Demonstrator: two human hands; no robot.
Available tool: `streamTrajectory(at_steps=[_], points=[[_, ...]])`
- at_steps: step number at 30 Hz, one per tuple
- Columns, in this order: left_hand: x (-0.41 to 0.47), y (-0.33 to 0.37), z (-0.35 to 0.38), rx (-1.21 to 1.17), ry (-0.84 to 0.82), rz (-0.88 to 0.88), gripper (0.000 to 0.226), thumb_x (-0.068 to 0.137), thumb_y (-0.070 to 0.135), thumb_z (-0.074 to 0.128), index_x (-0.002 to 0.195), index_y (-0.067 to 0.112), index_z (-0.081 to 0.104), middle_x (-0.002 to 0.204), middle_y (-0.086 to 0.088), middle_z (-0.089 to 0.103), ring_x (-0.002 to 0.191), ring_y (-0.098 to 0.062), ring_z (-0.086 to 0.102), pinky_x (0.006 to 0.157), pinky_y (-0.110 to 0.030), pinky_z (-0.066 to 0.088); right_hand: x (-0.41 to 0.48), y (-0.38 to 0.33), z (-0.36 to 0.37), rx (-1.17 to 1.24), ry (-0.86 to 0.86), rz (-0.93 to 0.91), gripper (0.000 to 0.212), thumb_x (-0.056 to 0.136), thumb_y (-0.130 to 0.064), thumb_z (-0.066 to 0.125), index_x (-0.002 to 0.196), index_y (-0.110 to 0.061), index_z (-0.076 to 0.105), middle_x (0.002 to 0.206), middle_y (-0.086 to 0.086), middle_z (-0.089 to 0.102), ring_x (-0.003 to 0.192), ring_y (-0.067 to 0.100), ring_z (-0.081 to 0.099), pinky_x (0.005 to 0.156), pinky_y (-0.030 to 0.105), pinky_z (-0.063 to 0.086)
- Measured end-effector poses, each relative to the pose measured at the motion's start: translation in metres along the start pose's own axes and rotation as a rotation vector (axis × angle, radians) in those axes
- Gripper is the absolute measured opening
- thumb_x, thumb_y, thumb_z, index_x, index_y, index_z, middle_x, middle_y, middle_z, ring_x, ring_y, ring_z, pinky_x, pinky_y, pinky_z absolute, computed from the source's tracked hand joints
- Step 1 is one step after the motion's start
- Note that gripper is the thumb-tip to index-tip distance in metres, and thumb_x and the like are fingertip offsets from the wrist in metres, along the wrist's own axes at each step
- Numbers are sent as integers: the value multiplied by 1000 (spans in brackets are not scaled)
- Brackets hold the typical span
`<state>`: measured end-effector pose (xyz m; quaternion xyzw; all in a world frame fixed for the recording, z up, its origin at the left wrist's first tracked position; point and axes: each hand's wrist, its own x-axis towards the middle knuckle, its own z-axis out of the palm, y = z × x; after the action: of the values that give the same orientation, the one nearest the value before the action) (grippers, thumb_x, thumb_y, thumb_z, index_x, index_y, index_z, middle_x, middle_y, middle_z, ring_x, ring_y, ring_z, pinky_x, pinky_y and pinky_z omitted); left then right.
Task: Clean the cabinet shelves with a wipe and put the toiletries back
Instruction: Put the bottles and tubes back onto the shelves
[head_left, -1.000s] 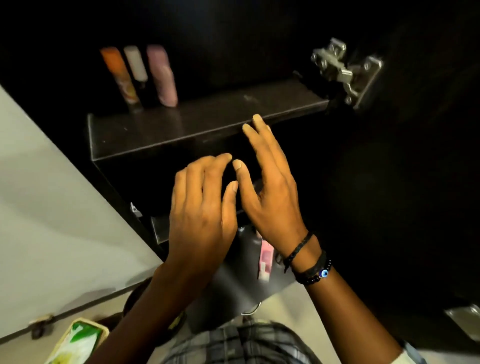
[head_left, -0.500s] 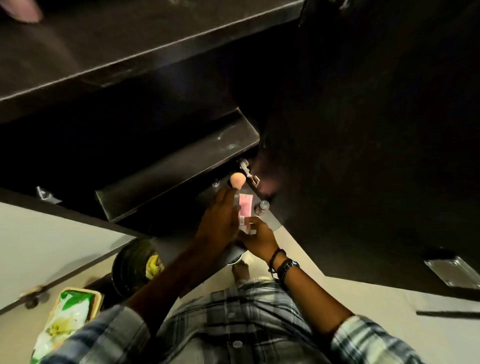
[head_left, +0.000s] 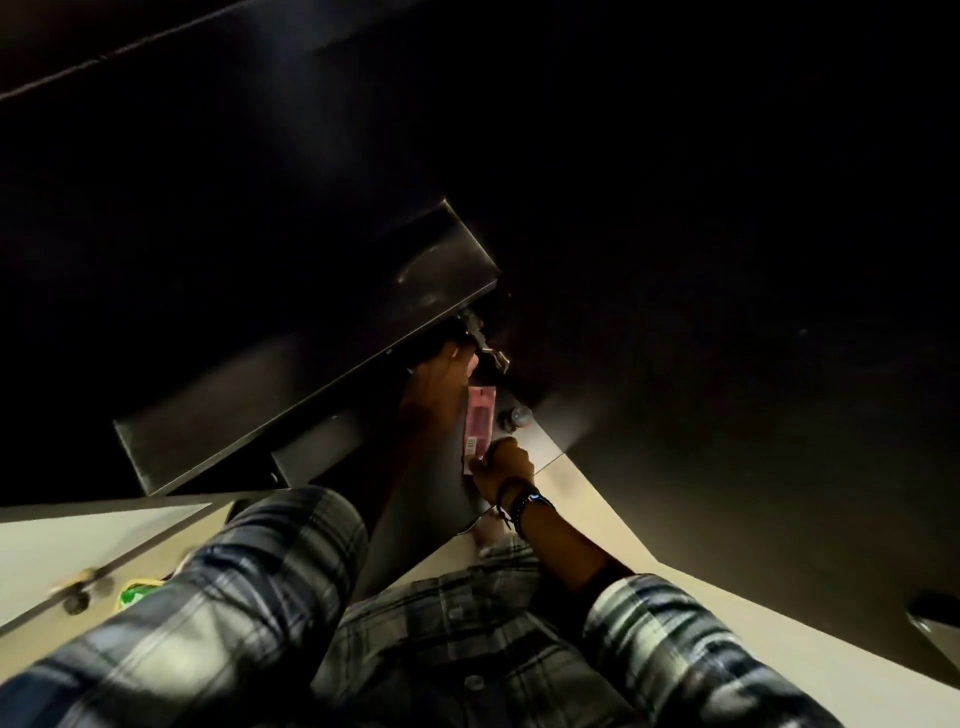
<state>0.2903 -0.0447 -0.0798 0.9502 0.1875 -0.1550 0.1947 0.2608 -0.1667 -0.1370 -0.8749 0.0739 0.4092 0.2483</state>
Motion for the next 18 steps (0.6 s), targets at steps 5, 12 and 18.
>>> streamTrajectory(at_steps=[5,12,18], points=[[1,-8,-2,72,-60,12,28,95,20,52,122,17,53,122,-9,59,110,-25,58,89,-34,50,-2,-2,2,-18,-53,-39,34,88,-33,58,111,-7,59,115,14,65,105,32,61,76,29,46],[-62,-18,-37,-13,63,15,34,97,16,47,130,9,48,128,-13,55,115,-29,57,94,-35,47,-28,5,-11,97,-189,-176,17,83,-26,62,70,-16,55,80,12,72,77,29,70,75,40,58],[-167,-29,-90,-255,420,82,30,98,30,43,117,14,59,112,-14,65,95,-30,65,80,-34,50,-86,-7,-45,523,-219,-271,35,87,-3,63,66,-14,38,73,16,49,50,22,56,58,37,56]])
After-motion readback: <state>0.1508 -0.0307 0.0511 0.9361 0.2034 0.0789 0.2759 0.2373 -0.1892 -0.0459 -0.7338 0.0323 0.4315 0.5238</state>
